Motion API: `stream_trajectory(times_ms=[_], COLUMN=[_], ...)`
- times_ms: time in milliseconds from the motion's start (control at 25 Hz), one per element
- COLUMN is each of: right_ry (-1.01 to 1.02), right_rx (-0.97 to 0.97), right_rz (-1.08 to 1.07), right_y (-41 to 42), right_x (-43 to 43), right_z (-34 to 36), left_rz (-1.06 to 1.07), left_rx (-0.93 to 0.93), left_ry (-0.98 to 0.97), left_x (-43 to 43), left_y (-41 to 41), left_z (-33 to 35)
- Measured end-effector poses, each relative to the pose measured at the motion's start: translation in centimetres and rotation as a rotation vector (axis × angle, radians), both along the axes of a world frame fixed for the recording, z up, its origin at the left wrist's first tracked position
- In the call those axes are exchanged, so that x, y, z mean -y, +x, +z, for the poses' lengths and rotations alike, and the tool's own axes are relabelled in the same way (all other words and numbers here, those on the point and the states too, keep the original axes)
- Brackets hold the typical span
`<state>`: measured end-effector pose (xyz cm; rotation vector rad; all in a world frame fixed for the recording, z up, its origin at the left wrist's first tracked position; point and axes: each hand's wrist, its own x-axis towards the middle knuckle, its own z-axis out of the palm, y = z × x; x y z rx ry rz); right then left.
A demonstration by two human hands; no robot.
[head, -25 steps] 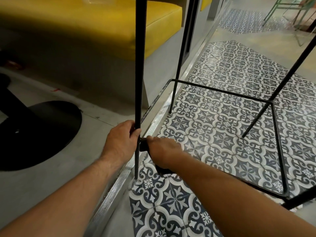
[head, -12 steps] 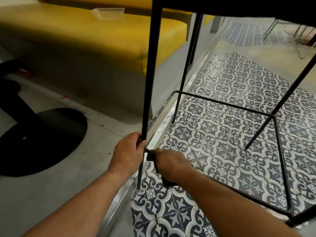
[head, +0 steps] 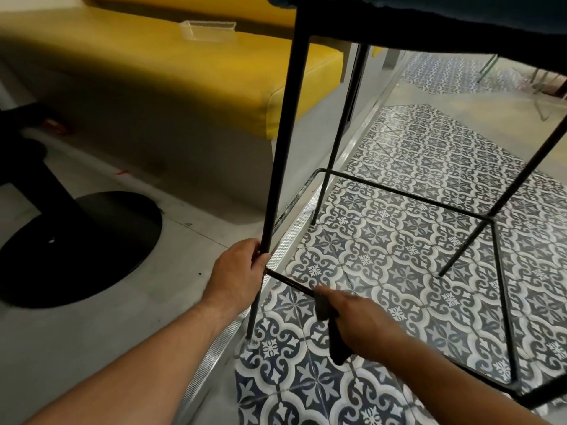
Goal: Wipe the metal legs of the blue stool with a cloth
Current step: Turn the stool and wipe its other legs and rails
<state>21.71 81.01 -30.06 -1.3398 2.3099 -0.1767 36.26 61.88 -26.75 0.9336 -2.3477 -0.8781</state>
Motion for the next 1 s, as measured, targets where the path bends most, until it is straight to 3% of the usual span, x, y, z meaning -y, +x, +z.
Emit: stream_trajectory(times_ms=[160,320,440,560,680,800,920,1000], right_ry=[-0.049,-0.188,-0.186,-0.198,-0.096,-0.046,-0.148,-0.154], right_rx=[-0.017,-0.216,-0.299,-0.167,0.014,-0.021,-0.137,-0.034], right_rz=[-0.206,-0.049,0.075,0.179,0.078,0.003,0.086,0.160], right_y=[2.1,4.5,4.8,2.8,1.0,1.8,3.3,2.3], right_x=[3.4,8.1,7.9,5.6,5.3,8.0,8.9,8.0], right_z=[0.8,0.0,-1.1,-0.7,0.6,1.1,0.1,0.2], left_rz=[0.011,0.020,0.025,0.023,0.016,0.033,0.033,0.014], left_rx=[0.039,0.044,0.018,-0.022,-0.033,-0.056,-0.068,-0.076], left_ry=[0.024,-0.008,-0.077,-0.064,-0.047,-0.049,-0.076,-0.083], left_x=[0.0,0.1,0.1,-0.2,-0.4,-0.4,-0.4,-0.2], left_y=[-0.2,-0.3,-0.2,-0.1,-0.2,-0.2,-0.1,0.0], left_z=[0.7,0.4,-0.3,-0.8,-0.9,-1.2,-1.4,-1.5])
